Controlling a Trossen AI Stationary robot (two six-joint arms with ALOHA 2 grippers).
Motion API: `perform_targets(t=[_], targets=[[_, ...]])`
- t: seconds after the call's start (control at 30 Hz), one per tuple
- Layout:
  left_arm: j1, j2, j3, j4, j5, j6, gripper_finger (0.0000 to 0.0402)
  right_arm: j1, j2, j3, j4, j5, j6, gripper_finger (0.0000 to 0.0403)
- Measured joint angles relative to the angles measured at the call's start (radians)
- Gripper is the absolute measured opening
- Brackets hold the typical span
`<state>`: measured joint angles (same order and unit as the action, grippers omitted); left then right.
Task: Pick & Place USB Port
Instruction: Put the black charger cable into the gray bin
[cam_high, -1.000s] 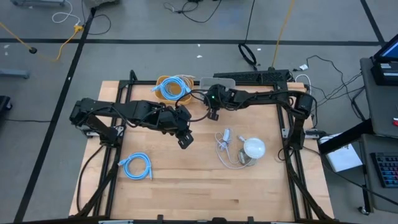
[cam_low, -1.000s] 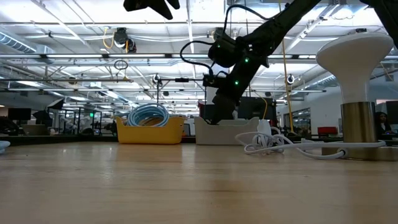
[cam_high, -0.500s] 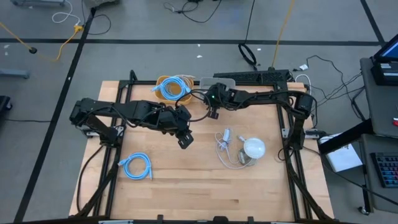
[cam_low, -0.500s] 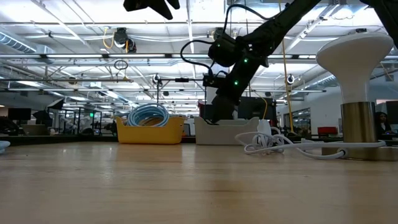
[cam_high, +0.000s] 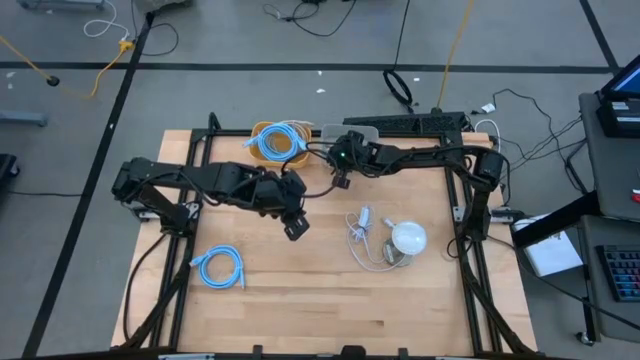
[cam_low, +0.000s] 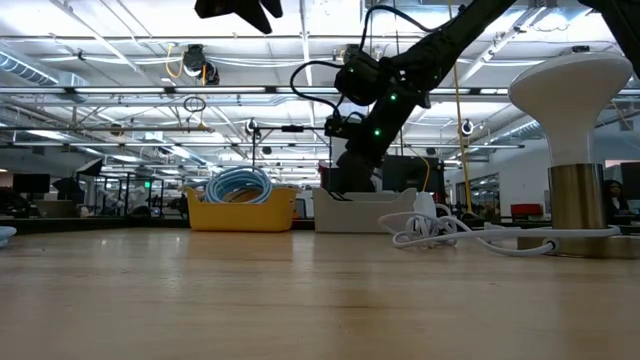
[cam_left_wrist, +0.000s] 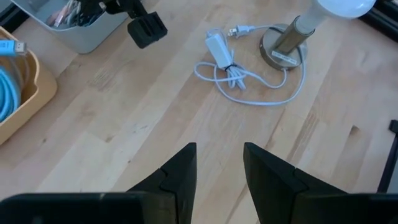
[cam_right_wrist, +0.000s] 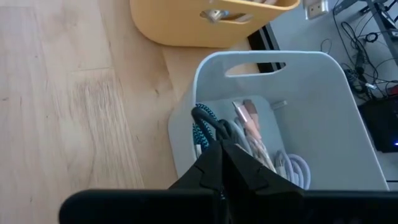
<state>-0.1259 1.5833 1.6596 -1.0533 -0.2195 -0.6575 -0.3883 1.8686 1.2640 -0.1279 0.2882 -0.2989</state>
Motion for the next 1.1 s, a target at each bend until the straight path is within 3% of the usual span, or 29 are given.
perform_targets(t=[1.1], targets=[[-0.004,0.0,0.0,0.001,0.0,-0.003,0.0133,-0.01,0.057,0.0,0.041,0.019,0.018,0.0]])
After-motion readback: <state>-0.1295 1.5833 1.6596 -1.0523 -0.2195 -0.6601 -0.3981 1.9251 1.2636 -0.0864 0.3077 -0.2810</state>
